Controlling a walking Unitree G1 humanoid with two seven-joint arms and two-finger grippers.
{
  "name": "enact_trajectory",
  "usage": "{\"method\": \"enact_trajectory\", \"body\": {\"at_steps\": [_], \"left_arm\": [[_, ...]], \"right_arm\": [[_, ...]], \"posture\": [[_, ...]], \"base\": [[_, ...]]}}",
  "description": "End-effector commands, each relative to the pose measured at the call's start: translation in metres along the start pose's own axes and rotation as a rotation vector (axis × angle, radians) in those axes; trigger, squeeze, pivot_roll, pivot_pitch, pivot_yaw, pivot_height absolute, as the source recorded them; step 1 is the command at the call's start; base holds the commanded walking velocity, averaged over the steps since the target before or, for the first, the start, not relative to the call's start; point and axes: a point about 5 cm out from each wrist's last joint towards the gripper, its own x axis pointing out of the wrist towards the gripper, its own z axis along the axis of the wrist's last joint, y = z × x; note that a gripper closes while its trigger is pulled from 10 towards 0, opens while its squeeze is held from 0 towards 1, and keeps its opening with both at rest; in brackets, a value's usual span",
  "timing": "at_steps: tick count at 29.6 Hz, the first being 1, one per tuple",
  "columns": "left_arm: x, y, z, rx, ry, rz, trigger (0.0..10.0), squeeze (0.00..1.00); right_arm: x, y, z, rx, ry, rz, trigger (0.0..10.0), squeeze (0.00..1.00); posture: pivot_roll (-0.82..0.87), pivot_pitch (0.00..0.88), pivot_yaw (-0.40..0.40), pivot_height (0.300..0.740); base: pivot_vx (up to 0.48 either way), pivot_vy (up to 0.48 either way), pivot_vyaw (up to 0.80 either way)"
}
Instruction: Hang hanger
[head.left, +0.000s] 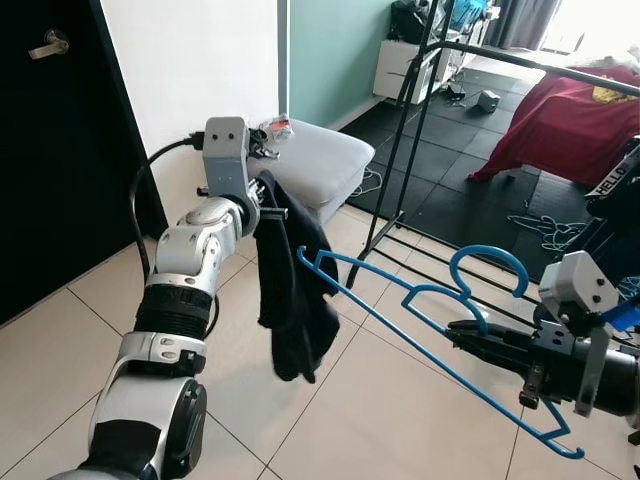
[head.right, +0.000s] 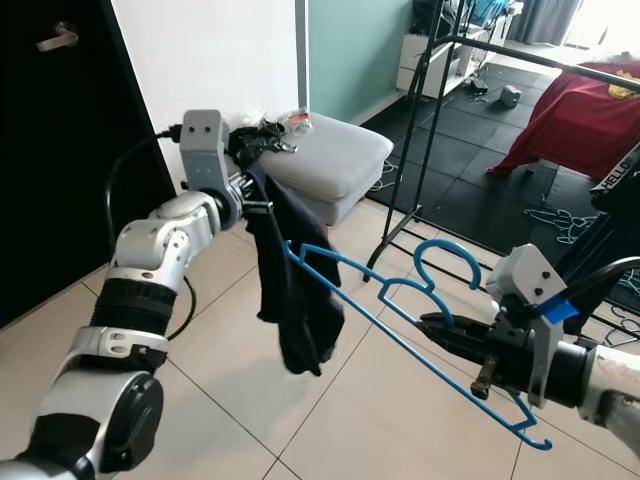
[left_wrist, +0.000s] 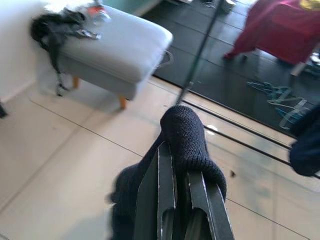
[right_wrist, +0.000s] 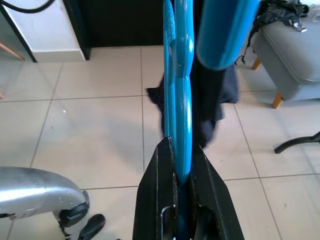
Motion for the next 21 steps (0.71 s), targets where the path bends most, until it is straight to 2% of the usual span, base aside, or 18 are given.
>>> {"method": "enact_trajectory", "body": {"at_steps": [1,2,5,7,15,18,21], "left_arm": [[-0.002,-0.012,0.018,0.004,-0.051,-0.039,10.0,0.00],[-0.004,-0.021,0.019,0.009,-0.039,-0.089,10.0,0.00],[-0.006,-0.027,0.020,0.013,-0.029,-0.121,10.0,0.00],[-0.009,-0.036,0.020,0.023,-0.006,-0.171,10.0,0.00],[-0.011,-0.041,0.019,0.039,0.006,-0.198,10.0,0.00],[-0.012,-0.042,0.018,0.072,-0.005,-0.181,10.0,0.00],[-0.011,-0.039,0.017,0.124,-0.028,-0.140,10.0,0.00]], "right_arm": [[0.002,0.001,-0.001,-0.008,0.011,-0.004,10.0,0.00],[0.004,-0.002,-0.002,-0.010,0.017,-0.022,10.0,0.00],[0.005,-0.004,-0.002,-0.010,0.022,-0.031,10.0,0.00],[0.010,-0.007,-0.001,-0.011,0.016,-0.042,10.0,0.00],[0.019,-0.009,0.000,-0.001,0.007,-0.057,10.0,0.00],[0.022,-0.007,0.003,0.009,-0.016,-0.042,10.0,0.00],[0.018,-0.003,0.006,0.013,-0.026,-0.004,10.0,0.00]], "posture": [[-0.06,0.081,0.005,0.740],[-0.06,0.080,0.003,0.740],[-0.06,0.080,0.003,0.740],[-0.06,0.078,0.002,0.740],[-0.05,0.073,-0.001,0.740],[-0.05,0.070,-0.004,0.740],[-0.05,0.070,-0.004,0.740]], "base": [[0.000,0.000,0.00],[0.000,0.000,0.00],[0.000,0.000,0.00],[0.000,0.000,0.00],[0.000,0.000,0.00],[0.000,0.000,0.00],[0.000,0.000,0.00]]}}
